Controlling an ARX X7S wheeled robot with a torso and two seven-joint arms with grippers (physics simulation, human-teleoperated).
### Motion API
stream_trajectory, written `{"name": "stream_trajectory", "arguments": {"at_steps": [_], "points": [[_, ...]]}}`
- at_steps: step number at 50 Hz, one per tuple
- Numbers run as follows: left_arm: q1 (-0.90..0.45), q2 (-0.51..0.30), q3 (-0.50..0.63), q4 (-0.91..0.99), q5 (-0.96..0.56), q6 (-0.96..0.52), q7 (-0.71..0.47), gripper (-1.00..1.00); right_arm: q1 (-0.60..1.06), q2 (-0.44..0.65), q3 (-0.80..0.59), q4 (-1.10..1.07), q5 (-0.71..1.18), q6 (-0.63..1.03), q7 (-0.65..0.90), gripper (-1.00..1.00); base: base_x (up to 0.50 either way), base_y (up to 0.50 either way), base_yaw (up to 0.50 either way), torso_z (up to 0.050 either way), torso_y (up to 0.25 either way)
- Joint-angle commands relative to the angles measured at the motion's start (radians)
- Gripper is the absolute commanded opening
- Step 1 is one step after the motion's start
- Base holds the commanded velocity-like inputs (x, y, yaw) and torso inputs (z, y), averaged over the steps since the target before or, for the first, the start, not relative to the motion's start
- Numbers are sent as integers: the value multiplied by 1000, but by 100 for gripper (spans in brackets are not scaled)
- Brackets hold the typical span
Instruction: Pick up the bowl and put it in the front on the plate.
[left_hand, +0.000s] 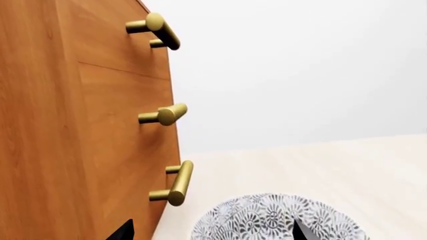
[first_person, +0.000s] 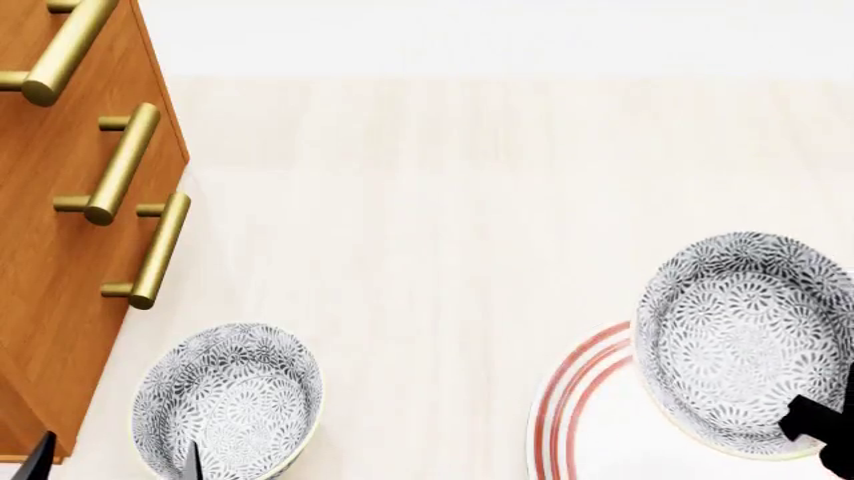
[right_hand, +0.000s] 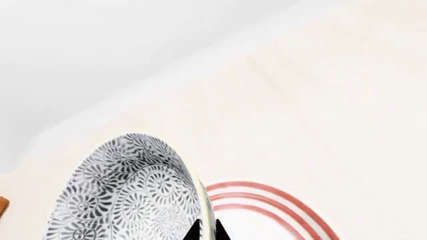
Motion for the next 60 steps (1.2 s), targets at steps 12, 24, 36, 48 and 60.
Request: {"name": "stream_trajectory", "arguments": {"at_steps": [12,24,36,48,60], "points": [[-2,5,-1,-11,1,5,11,100,37,-32,-13,-4,-71,123,36,-100,0,0,0,0,0],[-2,2,3,-3,3,-4,7,100,7,-15,-22,0,-67,87,38,-100,0,0,0,0,1],[-3,0,8,-6,3,-2,6,100,-10,-29,-30,12,-73,71,38,-100,0,0,0,0,0],[-4,-2,12,-11,-1,1,6,100,9,-98,-33,44,-103,109,39,-100,0,0,0,0,1],[-7,-2,16,-18,-3,5,5,100,14,-136,-34,84,-108,119,29,-100,0,0,0,0,0]]}}
